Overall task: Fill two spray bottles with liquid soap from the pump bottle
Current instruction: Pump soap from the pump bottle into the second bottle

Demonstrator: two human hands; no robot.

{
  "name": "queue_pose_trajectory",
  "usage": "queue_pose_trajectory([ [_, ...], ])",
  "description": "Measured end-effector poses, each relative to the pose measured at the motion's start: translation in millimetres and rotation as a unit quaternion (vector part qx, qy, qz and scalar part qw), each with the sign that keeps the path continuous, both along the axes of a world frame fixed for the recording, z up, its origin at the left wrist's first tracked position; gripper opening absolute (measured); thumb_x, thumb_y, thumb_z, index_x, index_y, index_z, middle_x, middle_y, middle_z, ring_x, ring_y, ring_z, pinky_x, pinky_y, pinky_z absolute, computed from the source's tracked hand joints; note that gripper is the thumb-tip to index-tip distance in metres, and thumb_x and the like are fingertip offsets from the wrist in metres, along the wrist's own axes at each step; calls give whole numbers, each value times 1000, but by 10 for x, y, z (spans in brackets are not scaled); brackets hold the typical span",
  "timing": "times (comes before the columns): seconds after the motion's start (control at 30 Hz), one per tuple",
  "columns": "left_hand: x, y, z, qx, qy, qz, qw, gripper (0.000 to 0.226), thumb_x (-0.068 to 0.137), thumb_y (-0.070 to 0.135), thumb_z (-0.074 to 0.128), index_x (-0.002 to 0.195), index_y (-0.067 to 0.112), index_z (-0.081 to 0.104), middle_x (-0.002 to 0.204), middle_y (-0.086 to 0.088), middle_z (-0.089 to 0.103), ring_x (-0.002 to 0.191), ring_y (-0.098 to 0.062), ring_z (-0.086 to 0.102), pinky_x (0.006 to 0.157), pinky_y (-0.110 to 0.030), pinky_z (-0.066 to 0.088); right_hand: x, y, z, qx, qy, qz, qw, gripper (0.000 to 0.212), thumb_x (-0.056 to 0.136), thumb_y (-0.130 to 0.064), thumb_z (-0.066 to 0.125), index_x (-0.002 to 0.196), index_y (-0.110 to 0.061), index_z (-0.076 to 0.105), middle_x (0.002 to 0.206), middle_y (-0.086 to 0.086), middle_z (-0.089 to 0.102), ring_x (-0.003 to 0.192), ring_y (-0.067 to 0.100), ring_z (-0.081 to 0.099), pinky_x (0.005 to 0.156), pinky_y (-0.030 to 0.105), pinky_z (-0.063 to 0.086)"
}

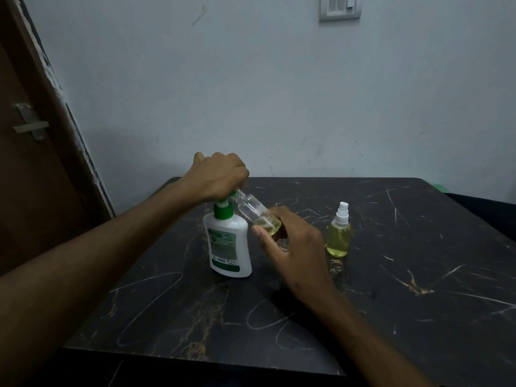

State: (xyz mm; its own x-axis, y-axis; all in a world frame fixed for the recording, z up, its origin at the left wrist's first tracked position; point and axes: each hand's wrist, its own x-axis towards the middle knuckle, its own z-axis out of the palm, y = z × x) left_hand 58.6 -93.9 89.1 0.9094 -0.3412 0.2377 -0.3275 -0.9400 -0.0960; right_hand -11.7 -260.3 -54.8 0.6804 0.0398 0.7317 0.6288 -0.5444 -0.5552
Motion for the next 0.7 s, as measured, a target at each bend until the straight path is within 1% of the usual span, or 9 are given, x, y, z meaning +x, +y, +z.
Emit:
queue_pose_trajectory([
  [0.17,17,58,52,12,-23,1,1000,37,109,23,38,109,10,73,116,-5,65,105,-26,62,102,-51,38,-1,-5,-11,-1,4,0,1000,28,98,-48,61,116,-27,63,102,-16,66,90,-1,61,76,24,55],
  [0.23,22,52,71,9,-30,2,1000,37,109,22,39,109,9,73,114,-5,66,103,-27,63,101,-51,37,0,-4,-11,-2,3,-2,1000,30,98,-49,59,117,-27,63,102,-15,66,90,-1,61,76,23,54],
  [0.37,22,20,-5,15,-32,-7,999,36,109,21,39,108,11,74,114,-4,66,104,-25,62,102,-51,36,6,2,-7,-5,5,-3,1000,27,98,-46,62,117,-27,63,102,-17,65,90,-2,61,76,19,52],
  [0.5,29,55,41,17,-31,-9,999,37,108,20,38,108,10,74,114,-4,66,104,-26,62,100,-51,36,-4,-7,-2,-2,4,0,1000,24,99,-44,64,116,-27,64,99,-17,65,89,-1,61,75,21,52],
  [0.6,44,40,52,16,-42,-11,999,38,107,20,37,107,10,74,115,-3,66,104,-25,62,98,-49,34,-7,-9,-5,1,5,1,1000,26,99,-46,62,116,-27,64,100,-16,66,89,0,62,75,23,54],
  [0.7,41,22,-22,17,-31,-13,999,38,108,21,38,107,12,75,117,-2,65,105,-24,62,100,-50,34,-6,-6,1,0,8,2,1000,26,98,-46,62,116,-27,63,101,-17,65,90,-1,61,76,22,53],
])
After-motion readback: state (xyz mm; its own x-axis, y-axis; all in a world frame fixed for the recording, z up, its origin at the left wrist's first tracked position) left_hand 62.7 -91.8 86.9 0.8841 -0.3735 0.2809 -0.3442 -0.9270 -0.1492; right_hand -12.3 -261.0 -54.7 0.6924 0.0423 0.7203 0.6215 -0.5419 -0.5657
